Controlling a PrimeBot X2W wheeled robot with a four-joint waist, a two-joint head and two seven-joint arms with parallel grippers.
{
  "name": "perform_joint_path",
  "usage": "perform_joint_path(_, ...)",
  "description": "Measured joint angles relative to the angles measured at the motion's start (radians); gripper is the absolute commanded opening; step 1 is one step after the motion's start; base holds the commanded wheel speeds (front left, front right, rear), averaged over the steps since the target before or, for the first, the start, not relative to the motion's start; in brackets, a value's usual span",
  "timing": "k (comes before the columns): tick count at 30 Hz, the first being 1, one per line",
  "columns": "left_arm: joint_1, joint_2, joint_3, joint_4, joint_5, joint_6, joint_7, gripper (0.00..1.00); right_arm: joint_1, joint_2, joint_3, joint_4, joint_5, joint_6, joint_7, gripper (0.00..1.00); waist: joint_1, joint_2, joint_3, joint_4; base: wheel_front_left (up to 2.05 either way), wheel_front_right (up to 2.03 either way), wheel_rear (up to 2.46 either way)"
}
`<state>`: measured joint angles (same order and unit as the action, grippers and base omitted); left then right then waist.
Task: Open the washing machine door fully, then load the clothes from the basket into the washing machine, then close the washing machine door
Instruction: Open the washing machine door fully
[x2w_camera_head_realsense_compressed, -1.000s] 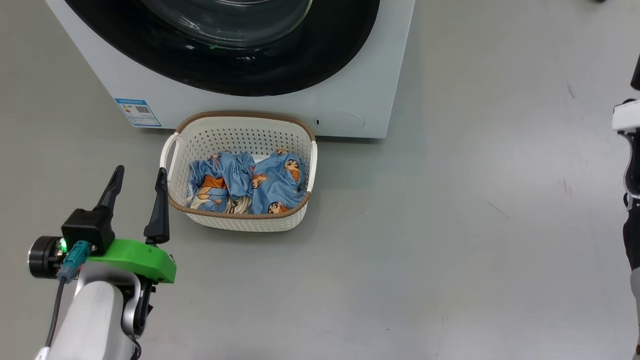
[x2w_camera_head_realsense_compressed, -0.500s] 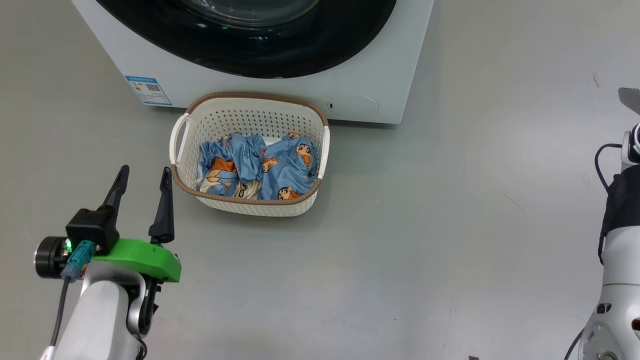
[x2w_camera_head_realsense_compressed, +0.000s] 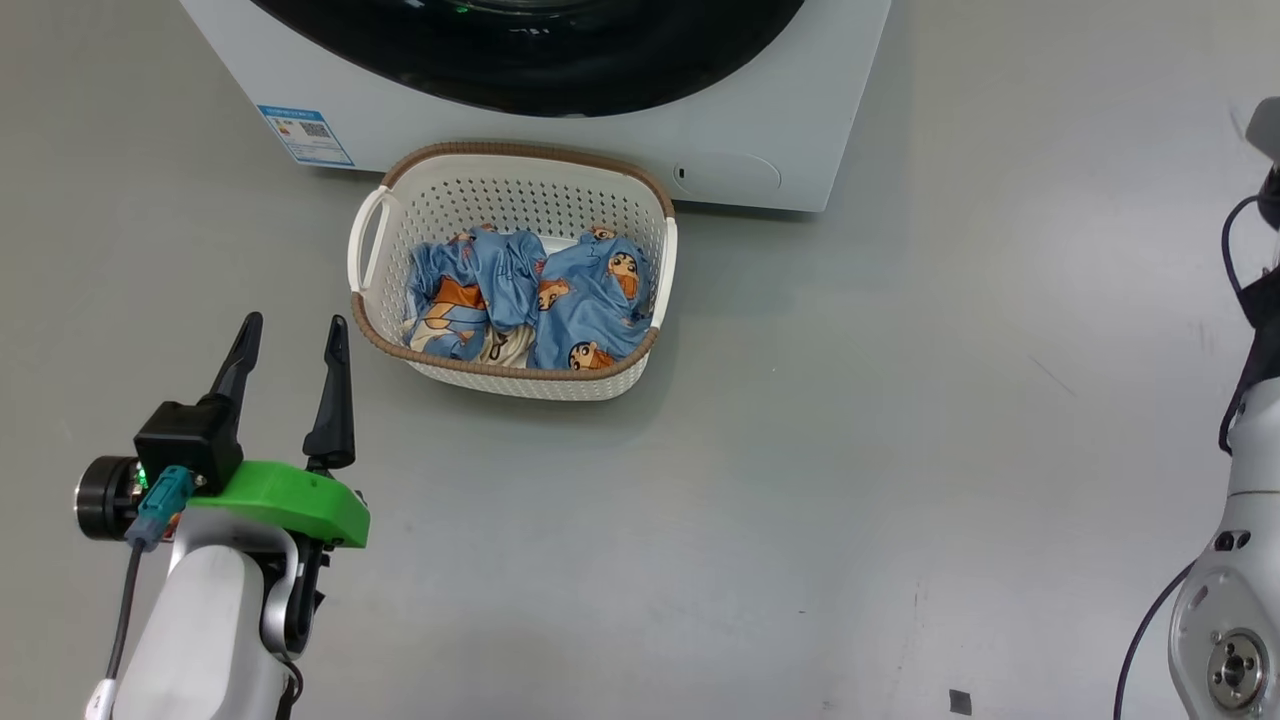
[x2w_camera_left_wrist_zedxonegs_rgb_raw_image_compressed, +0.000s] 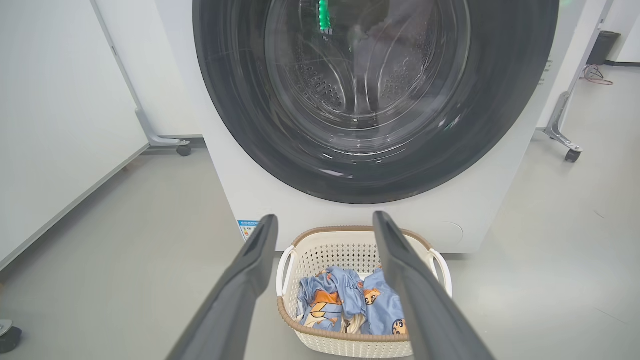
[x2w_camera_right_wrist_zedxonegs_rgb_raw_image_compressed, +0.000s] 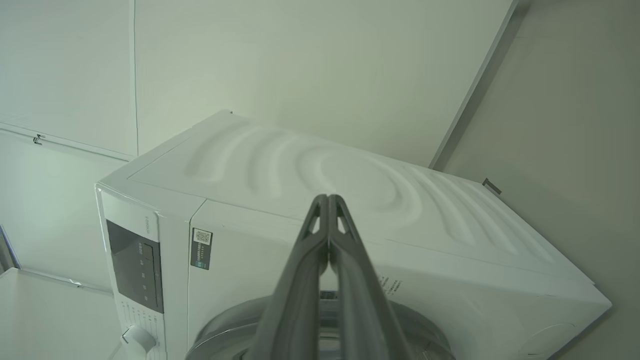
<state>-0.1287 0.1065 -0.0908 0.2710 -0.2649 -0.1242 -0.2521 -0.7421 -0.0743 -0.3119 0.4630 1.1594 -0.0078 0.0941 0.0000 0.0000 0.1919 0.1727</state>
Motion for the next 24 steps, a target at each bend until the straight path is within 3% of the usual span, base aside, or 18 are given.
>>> perform_joint_path(9, -0.028, -0.013, -0.015, -0.004, 0.000, 0.000, 0.000, 1.00, -0.136, -0.058, 0.052, 0.004, 0.029, -0.084, 0.193, 0.00, 0.0000, 0.0000, 0.045, 0.017, 0.00, 0.00, 0.00)
perform_joint_path(24, -0.080, -0.025, -0.019, -0.053, -0.011, 0.000, 0.000, 1.00, -0.288, -0.099, 0.097, 0.007, 0.061, -0.118, 0.408, 0.00, 0.0000, 0.0000, 0.143, 0.056, 0.00, 0.00, 0.00)
